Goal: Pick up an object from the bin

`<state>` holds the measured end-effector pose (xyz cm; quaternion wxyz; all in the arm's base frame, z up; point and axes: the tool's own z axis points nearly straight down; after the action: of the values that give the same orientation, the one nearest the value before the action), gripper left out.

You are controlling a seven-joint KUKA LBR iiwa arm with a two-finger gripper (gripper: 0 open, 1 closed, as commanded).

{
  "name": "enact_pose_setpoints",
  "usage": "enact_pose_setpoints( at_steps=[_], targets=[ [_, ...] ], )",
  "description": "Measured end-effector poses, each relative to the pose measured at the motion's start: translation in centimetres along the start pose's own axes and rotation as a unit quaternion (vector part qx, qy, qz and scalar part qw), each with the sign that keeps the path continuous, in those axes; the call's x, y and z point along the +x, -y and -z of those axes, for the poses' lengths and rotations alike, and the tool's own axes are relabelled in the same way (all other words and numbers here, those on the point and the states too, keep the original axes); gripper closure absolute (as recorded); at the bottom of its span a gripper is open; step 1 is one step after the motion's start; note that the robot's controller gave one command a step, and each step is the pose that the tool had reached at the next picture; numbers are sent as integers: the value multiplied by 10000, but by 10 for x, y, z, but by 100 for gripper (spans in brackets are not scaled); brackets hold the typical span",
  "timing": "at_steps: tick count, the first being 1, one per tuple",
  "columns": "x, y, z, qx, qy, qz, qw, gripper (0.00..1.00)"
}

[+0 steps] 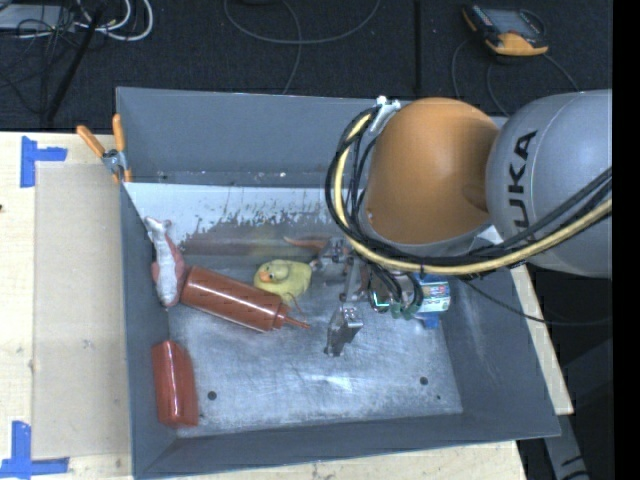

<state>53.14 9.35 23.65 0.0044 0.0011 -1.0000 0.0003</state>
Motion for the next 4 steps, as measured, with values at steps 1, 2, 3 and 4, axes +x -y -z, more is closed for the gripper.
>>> enact_pose_setpoints(
  at_steps=[1,2,3,4],
  targets=[
    [-1,1,3,-3,35,-15,10000,0],
    [-38,-21,-61,-11,73,-186,9998,0],
    [-60,-99,-151,-11,73,-1,10000,0],
    [-79,-115,-167,-29,48,30,10000,0]
  ],
)
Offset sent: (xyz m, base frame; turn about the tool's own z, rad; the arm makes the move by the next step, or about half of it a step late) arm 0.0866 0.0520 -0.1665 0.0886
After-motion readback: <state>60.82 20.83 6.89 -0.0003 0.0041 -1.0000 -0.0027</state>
